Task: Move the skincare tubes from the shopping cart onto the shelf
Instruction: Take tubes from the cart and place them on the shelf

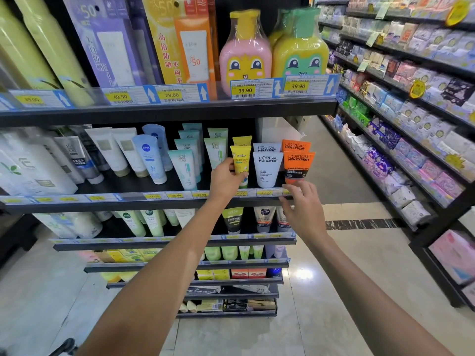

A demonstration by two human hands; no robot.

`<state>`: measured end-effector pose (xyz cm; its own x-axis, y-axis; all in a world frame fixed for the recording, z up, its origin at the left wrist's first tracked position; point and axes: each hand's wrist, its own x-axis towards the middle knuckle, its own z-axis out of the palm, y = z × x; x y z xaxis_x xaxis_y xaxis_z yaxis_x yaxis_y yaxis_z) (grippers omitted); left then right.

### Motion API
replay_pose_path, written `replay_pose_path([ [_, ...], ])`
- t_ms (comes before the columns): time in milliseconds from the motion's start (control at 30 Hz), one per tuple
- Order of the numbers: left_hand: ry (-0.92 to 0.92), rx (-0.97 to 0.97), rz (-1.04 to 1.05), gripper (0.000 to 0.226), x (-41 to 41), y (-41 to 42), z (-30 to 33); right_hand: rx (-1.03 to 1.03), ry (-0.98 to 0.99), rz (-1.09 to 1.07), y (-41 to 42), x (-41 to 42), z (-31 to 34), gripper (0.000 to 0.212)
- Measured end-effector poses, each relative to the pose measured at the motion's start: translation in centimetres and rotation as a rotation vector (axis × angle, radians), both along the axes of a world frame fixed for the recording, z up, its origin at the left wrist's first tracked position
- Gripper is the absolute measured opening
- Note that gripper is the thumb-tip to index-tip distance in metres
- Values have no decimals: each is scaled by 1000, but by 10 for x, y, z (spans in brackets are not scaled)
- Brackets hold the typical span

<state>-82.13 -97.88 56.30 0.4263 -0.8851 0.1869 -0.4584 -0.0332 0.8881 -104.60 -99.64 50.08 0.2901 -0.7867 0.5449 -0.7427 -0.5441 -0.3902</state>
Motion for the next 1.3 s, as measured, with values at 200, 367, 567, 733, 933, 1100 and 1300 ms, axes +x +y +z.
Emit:
replay_pose_path([
  [200, -11, 12, 2, 30, -2, 2, -2, 23, 19, 3, 2, -2, 0, 38],
  [367, -2, 17, -13, 31, -3, 6, -1, 35, 26, 19, 5, -3, 3, 40],
  [567, -17, 49, -13, 41, -3, 17, -1, 100, 42, 60, 20, -9, 11, 41],
  [733, -229, 40, 45, 59, -4, 65, -5, 126, 54, 199, 54, -5, 3, 35],
  [933, -405, 162, 162, 55, 0, 175, -46, 257, 158, 422, 104, 28, -18, 41],
  [1100, -403, 442, 398, 58, 21, 266, -84, 303, 184, 694, 156, 74, -43, 41],
  [1300, -423, 552, 681, 53, 43, 389, -111, 400, 408, 959, 230, 141, -55, 47],
])
